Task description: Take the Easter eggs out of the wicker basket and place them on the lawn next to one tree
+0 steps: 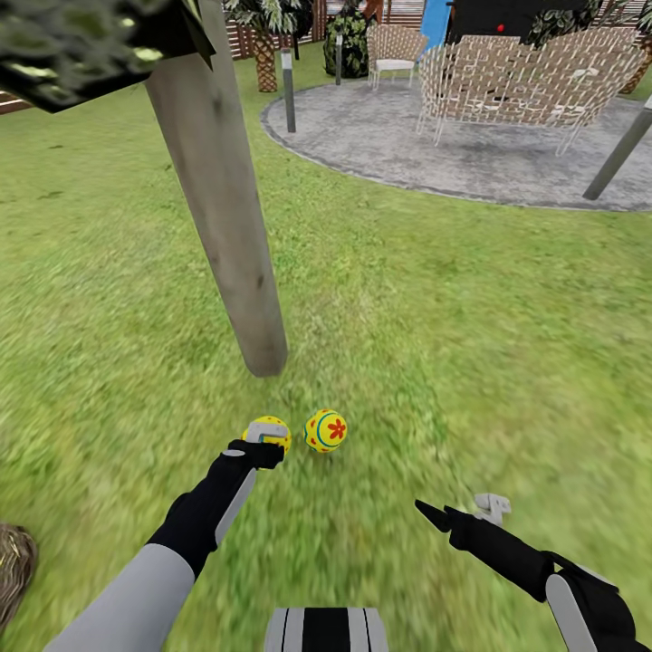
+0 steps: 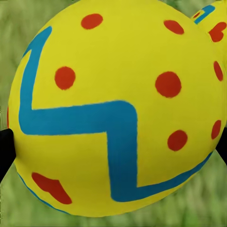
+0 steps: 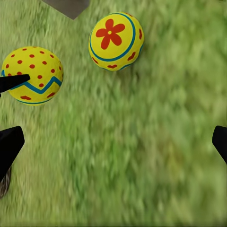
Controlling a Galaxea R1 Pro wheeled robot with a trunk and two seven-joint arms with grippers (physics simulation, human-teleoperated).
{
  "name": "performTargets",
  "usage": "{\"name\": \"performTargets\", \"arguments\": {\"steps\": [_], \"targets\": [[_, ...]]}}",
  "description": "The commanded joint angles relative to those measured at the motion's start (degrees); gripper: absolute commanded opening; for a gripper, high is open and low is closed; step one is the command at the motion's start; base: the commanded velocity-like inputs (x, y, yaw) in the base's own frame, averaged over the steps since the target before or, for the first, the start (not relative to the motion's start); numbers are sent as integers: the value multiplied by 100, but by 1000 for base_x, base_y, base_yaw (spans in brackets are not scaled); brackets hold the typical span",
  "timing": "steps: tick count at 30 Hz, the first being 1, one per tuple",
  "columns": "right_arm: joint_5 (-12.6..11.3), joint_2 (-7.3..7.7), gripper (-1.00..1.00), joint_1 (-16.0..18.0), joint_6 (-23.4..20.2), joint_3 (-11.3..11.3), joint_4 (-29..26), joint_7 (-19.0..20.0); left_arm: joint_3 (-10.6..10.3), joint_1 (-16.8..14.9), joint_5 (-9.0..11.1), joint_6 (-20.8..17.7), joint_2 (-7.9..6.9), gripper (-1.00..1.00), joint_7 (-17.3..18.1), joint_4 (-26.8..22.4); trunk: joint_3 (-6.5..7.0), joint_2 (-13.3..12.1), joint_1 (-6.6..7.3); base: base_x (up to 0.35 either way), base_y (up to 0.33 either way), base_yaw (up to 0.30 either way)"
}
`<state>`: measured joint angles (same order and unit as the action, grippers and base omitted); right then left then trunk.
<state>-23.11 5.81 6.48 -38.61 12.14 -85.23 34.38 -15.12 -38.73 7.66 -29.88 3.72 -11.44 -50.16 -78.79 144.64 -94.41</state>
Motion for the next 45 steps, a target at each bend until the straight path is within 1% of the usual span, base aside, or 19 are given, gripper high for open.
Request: {"name": "performTargets", "arguments": {"steps": [1,10,17,27,37,40,44,45], "targets": [[-27,0,100,3,-41,7,-3,8,-17,-3,60,-23,-3,-100,-51,-3,-4,1,0,164,48,0],[-27,0,100,3,-41,7,-3,13,-17,-3,60,-27,-3,-100,-43,6,-4,1,0,111,24,0],[-27,0,100,3,-41,7,-3,16,-17,-3,60,-27,-3,-100,-43,7,-4,1,0,191,110,0],[-27,0,100,3,-41,7,-3,16,-17,-3,60,-18,-8,-100,-43,-2,-4,1,0,23,10,0],[-27,0,100,3,-41,7,-3,16,-17,-3,60,-18,-10,-100,-46,-4,-225,15,-26,0,0,0],[-27,0,100,3,-41,7,-3,16,-17,-3,60,-7,-9,-100,-50,-72,-292,19,-33,0,0,0],[-27,0,100,3,-41,7,-3,16,-17,1,60,142,-5,-100,-51,-223,-292,19,-33,0,0,0],[-27,0,100,3,-41,7,-3,16,-17,2,60,154,-7,-100,-51,-232,-314,20,-36,0,0,0]]}}
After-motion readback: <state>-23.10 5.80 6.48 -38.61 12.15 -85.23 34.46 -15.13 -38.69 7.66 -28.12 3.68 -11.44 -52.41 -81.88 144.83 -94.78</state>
